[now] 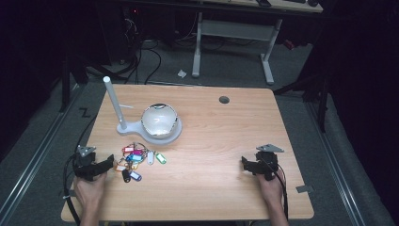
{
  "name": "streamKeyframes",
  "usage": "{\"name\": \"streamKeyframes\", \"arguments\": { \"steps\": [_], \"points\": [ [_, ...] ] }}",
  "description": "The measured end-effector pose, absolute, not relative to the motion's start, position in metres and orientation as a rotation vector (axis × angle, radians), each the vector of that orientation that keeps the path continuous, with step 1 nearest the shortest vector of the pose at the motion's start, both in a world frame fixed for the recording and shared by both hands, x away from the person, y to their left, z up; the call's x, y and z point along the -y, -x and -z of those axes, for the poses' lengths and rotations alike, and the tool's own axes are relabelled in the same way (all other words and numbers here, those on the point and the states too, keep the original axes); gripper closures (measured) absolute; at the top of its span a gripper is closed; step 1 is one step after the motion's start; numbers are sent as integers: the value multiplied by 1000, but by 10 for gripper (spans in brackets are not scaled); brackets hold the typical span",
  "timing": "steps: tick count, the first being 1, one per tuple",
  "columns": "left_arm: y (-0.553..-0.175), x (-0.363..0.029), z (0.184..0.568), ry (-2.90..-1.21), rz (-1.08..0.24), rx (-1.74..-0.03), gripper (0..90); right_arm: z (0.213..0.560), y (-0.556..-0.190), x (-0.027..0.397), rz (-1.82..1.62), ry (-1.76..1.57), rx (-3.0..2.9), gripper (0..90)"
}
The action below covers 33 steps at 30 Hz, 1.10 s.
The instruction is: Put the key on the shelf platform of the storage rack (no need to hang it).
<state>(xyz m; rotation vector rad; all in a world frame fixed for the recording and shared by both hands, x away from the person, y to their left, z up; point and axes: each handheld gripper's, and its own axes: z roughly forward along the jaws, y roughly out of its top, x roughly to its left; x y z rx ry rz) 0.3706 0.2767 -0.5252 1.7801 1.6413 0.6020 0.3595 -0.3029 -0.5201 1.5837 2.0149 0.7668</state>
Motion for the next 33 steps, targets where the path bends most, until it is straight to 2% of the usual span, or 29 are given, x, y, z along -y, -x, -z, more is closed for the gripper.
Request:
{"name": "streamKeyframes", "arguments": {
  "steps": [17,33],
  "points": [
    [-365,-271,505,-1750,-539,-1556,272,520,-359,303,-766,-1584,-2015,159],
    [-372,-232,480,-1857,-490,-1413,257,520,-359,303,-766,-1584,-2015,159]
  ]
}}
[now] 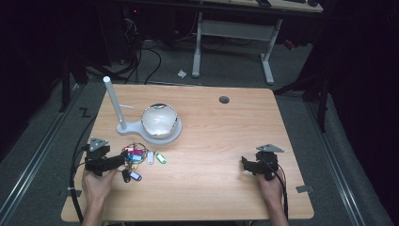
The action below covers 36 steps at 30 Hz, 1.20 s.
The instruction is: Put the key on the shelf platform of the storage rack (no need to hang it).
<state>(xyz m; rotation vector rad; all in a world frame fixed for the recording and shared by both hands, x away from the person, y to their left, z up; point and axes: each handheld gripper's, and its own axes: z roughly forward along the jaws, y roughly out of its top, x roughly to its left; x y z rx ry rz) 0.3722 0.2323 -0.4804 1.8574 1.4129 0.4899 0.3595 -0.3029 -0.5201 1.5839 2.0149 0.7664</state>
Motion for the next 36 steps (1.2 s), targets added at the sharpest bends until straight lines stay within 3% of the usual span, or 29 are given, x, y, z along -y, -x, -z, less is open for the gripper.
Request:
{"name": "streamKeyframes", "arguments": {
  "steps": [20,36],
  "points": [
    [-391,-186,492,-2009,-406,-1351,242,520,-359,303,-767,-1584,-2015,159],
    [-408,-161,509,-2103,-397,-1342,331,520,-359,303,-767,-1584,-2015,159]
  ]
}}
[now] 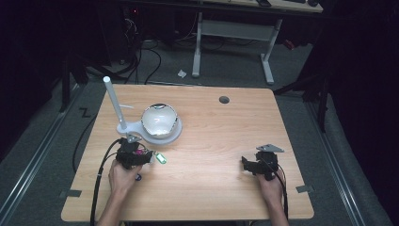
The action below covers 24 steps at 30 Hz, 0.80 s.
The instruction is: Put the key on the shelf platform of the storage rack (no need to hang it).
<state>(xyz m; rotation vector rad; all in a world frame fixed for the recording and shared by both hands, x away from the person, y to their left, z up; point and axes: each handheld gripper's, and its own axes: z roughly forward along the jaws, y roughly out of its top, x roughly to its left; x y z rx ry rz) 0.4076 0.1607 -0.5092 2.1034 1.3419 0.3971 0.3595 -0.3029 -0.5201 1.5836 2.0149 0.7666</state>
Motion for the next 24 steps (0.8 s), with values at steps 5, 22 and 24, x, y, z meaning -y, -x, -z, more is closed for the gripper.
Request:
{"name": "streamKeyframes", "arguments": {
  "steps": [5,22,24],
  "points": [
    [-409,-161,510,-2091,-393,-1344,395,520,-359,303,-766,-1584,-2015,159],
    [-412,-168,510,-2055,-313,-1337,492,520,-359,303,-766,-1584,-2015,159],
    [-411,-172,506,-2038,-319,-1337,494,520,-359,303,-766,-1584,-2015,159]
  ]
}}
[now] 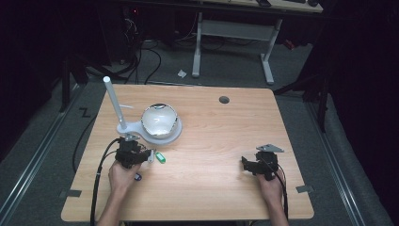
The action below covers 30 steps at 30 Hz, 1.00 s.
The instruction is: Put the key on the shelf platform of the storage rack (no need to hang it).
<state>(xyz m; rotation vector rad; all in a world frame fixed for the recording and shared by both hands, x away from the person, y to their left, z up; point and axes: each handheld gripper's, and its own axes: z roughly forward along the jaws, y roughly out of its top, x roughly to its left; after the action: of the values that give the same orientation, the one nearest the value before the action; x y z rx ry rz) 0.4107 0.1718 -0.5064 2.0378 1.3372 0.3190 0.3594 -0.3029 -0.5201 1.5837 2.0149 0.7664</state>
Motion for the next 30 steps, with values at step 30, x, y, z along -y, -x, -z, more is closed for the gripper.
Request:
{"name": "streamKeyframes", "arguments": {
  "steps": [30],
  "points": [
    [-411,-154,516,-2125,-444,-1292,762,520,-359,303,-766,-1583,-2015,159]
  ]
}}
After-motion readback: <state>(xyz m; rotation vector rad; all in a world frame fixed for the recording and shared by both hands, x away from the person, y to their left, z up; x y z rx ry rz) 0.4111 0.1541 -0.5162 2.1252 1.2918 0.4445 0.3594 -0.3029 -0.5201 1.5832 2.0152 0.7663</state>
